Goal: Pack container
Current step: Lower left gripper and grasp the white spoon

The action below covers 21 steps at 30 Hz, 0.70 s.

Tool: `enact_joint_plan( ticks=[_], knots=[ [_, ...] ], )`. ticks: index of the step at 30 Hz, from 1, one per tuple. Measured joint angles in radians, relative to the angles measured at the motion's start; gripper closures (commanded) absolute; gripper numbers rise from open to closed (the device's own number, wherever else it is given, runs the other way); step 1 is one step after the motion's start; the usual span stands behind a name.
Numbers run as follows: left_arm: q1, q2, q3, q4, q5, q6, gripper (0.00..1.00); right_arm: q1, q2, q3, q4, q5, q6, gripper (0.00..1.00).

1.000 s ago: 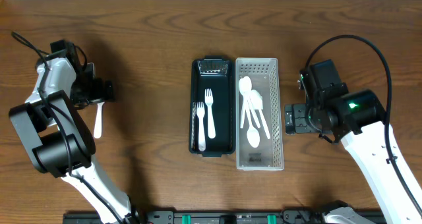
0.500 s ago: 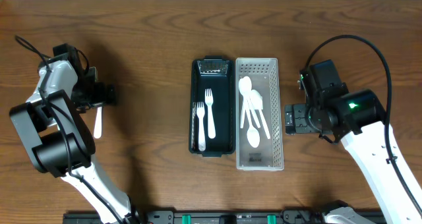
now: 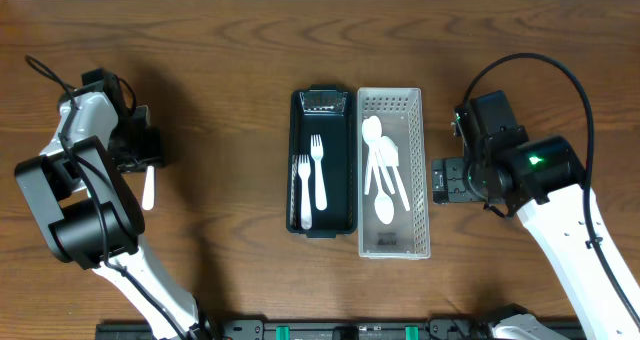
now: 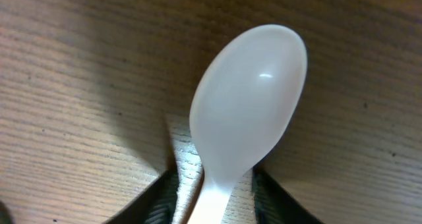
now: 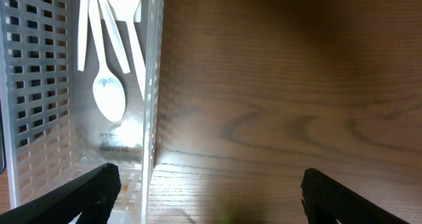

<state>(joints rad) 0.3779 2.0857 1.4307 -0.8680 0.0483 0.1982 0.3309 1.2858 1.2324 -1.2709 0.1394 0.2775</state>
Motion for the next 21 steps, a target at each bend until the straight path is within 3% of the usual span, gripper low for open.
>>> enact_joint_plan(
  ticks=[14,21],
  knots=[
    [0.000,0.000,0.000,-0.002,-0.003,0.005,0.93,0.000,0.000,0.000,0.000,0.000,0.000,0.09],
    [-0.003,0.000,0.000,-0.029,-0.003,-0.003,0.94,0.000,0.000,0.000,0.000,0.000,0.000,0.09]
  ],
)
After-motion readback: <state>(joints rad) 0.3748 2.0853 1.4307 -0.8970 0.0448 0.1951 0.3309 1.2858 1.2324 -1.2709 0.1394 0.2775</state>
